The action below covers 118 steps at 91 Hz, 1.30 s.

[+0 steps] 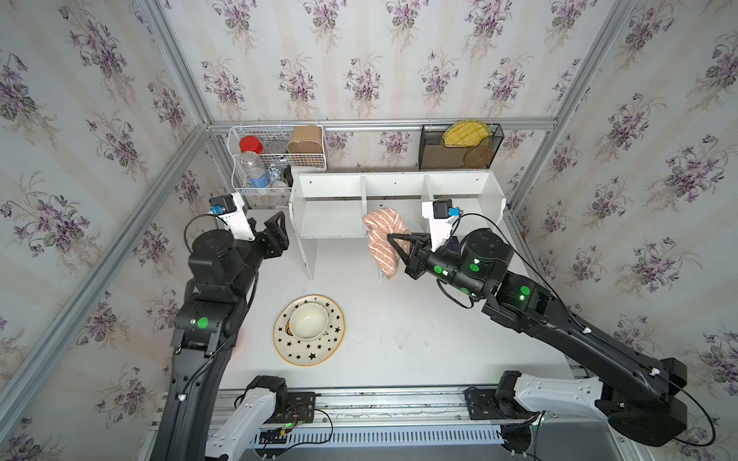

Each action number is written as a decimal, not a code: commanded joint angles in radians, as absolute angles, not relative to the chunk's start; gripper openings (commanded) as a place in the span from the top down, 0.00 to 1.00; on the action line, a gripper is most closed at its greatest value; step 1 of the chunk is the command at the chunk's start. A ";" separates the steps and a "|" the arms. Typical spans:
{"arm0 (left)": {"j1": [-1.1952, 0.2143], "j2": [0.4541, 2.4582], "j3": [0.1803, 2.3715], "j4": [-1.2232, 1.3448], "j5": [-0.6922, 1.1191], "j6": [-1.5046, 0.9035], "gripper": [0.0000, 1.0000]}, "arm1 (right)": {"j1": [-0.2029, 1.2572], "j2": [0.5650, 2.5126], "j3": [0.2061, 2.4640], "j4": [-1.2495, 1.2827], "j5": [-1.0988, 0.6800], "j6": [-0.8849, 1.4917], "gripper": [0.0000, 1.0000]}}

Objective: Wipe the bookshelf clean with a cloth
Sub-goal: Wipe the dust from the shelf, then adjust the cleaning item.

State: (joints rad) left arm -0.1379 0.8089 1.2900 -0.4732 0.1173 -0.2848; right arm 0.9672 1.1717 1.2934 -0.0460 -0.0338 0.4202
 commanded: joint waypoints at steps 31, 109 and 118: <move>-0.166 0.627 1.057 0.085 0.837 -0.721 0.13 | 0.911 1.261 1.230 0.539 -0.508 0.683 1.00; -0.268 0.781 0.887 0.446 0.843 -0.841 0.03 | 0.909 1.447 1.266 0.649 -0.588 0.796 1.00; -0.278 0.803 0.886 0.491 0.836 -0.858 0.09 | 0.909 1.449 1.248 0.670 -0.599 0.799 1.00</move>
State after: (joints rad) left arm -0.2691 0.7841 0.8852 0.4408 0.8597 -0.8803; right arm 0.9089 1.4479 1.2579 0.6079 -0.5835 0.8036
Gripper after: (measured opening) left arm 0.953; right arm 0.096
